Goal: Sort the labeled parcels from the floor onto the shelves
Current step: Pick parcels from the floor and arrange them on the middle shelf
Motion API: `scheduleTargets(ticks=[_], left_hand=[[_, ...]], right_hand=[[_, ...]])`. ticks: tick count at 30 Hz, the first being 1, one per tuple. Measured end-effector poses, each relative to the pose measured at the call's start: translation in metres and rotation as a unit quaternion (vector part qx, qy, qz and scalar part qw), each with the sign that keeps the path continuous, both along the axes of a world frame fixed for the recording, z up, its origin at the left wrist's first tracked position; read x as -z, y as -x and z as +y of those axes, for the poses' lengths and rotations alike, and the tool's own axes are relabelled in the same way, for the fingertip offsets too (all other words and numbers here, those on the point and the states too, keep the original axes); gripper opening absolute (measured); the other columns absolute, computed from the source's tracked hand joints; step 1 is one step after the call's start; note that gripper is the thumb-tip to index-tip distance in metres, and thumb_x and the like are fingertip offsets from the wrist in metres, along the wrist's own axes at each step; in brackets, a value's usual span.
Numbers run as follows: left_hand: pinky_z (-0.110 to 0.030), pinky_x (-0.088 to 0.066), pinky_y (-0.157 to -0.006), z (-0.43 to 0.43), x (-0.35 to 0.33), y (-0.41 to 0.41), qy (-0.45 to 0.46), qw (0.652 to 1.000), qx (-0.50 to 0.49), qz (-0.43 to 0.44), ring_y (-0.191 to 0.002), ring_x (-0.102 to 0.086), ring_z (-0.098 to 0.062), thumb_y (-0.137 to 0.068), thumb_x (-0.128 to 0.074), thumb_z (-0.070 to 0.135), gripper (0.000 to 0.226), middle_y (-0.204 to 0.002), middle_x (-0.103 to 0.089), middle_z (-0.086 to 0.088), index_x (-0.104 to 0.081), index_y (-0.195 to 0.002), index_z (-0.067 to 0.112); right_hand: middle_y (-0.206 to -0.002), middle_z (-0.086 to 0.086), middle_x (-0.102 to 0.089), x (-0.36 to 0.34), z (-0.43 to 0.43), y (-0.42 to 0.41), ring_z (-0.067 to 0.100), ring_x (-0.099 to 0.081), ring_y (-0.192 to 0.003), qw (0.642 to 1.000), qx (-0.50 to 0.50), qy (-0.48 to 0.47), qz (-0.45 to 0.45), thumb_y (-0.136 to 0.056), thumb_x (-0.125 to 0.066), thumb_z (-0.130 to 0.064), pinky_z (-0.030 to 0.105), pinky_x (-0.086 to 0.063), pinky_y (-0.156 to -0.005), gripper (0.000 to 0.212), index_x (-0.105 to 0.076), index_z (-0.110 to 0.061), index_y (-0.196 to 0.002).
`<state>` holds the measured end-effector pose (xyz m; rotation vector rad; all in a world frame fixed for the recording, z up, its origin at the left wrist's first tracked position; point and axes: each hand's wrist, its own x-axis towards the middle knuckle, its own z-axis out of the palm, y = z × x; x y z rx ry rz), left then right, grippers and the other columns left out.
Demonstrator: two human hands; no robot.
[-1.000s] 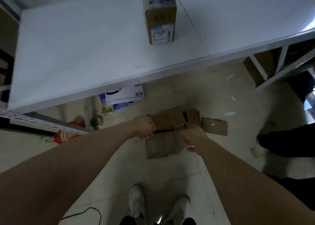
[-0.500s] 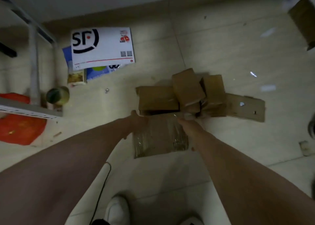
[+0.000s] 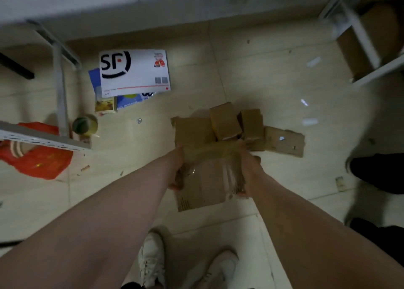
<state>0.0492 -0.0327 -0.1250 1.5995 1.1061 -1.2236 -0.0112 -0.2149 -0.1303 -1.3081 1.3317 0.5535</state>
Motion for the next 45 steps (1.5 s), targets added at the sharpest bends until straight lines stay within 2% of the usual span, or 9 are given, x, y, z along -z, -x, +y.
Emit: scheduleTargets(ticks=[5, 8, 14, 19, 23, 26, 32, 38, 45], left_hand=[[-0.042, -0.06, -0.063, -0.009, -0.155, 0.012, 0.023, 1.0, 0.01, -0.019, -0.067, -0.063, -0.027, -0.09, -0.054, 0.03, 0.026, -0.066, -0.07, -0.011, -0.063, -0.08, 0.008], [-0.053, -0.059, -0.065, -0.013, -0.256, 0.013, 0.081, 0.997, 0.011, -0.012, -0.086, -0.063, -0.038, -0.091, -0.057, 0.022, 0.018, -0.099, -0.06, -0.022, -0.054, -0.1, 0.007], [-0.059, -0.057, -0.071, -0.037, -0.432, 0.028, 0.212, 0.977, -0.026, -0.024, -0.097, -0.06, -0.043, -0.084, -0.061, 0.017, 0.029, -0.111, -0.058, -0.021, -0.057, -0.109, 0.004], [-0.062, -0.051, -0.075, -0.064, -0.548, 0.033, 0.253, 0.963, 0.009, -0.094, -0.099, -0.058, -0.043, -0.079, -0.067, 0.044, 0.043, -0.115, -0.058, -0.018, -0.064, -0.108, 0.013], [-0.052, -0.053, -0.053, -0.08, -0.62, 0.041, 0.326, 0.928, -0.037, -0.179, -0.055, -0.068, -0.035, -0.082, -0.061, 0.069, 0.06, -0.087, -0.063, -0.016, -0.063, -0.088, 0.009], [-0.059, -0.049, -0.039, -0.097, -0.678, 0.049, 0.29, 0.93, -0.015, -0.226, -0.063, -0.056, -0.04, -0.071, -0.052, 0.086, 0.08, -0.08, -0.057, -0.016, -0.05, -0.083, 0.007], [-0.077, -0.031, -0.088, -0.105, -0.736, 0.047, 0.3, 0.915, -0.04, -0.268, -0.104, -0.057, -0.05, -0.043, -0.039, 0.104, 0.115, -0.104, -0.064, -0.023, -0.062, -0.103, 0.009], [-0.062, -0.048, -0.063, -0.093, -0.77, 0.041, 0.4, 0.863, -0.049, -0.305, -0.087, -0.064, -0.037, -0.053, -0.072, 0.048, 0.032, -0.077, -0.075, -0.011, -0.076, -0.055, 0.017], [-0.05, -0.058, -0.079, -0.06, -0.799, 0.03, 0.523, 0.726, 0.007, -0.445, -0.093, -0.073, -0.033, -0.072, -0.074, 0.022, 0.023, -0.111, -0.072, -0.017, -0.081, -0.091, 0.011]], right_hand=[[-0.135, 0.013, -0.059, -0.171, -0.026, -0.003, 0.038, -0.059, -0.119, 1.0, -0.019, 0.021, -0.013, -0.069, -0.063, -0.081, 0.055, -0.05, -0.096, 0.1, -0.041, -0.023, -0.148], [-0.099, 0.014, -0.07, -0.278, -0.05, 0.006, 0.032, -0.068, -0.086, 0.999, -0.028, 0.039, -0.023, -0.084, -0.07, -0.05, 0.041, -0.055, -0.068, 0.052, -0.064, -0.013, -0.119], [-0.084, 0.012, -0.07, -0.478, -0.088, 0.051, 0.031, -0.064, -0.076, 0.997, 0.007, 0.008, -0.074, -0.082, -0.068, -0.055, 0.042, -0.058, -0.056, 0.038, -0.069, -0.017, -0.09], [-0.11, 0.013, -0.066, -0.588, -0.1, 0.074, 0.035, -0.063, -0.096, 0.983, 0.079, 0.036, -0.163, -0.076, -0.063, -0.075, 0.048, -0.054, -0.073, 0.064, -0.064, -0.023, -0.112], [-0.121, 0.01, -0.061, -0.657, -0.108, 0.084, 0.035, -0.061, -0.101, 0.965, 0.109, 0.07, -0.227, -0.071, -0.065, -0.08, 0.053, -0.053, -0.08, 0.078, -0.051, -0.029, -0.129], [-0.115, 0.013, -0.062, -0.698, -0.119, 0.094, 0.038, -0.061, -0.101, 0.958, 0.086, 0.076, -0.262, -0.077, -0.072, -0.067, 0.061, -0.051, -0.091, 0.067, -0.051, -0.024, -0.124], [-0.101, 0.011, -0.078, -0.77, -0.133, 0.098, 0.032, -0.076, -0.089, 0.903, 0.036, 0.071, -0.421, -0.08, -0.073, -0.054, 0.046, -0.06, -0.073, 0.051, -0.072, -0.017, -0.116], [-0.092, 0.009, -0.075, -0.825, -0.132, 0.096, 0.032, -0.073, -0.085, 0.85, 0.078, 0.063, -0.517, -0.05, -0.071, -0.089, 0.055, -0.058, -0.07, 0.088, -0.073, -0.019, -0.104], [-0.113, 0.013, -0.073, -0.834, -0.109, 0.092, 0.04, -0.066, -0.107, 0.875, 0.006, 0.032, -0.484, -0.048, -0.067, -0.093, 0.058, -0.053, -0.079, 0.092, -0.069, -0.028, -0.113]])
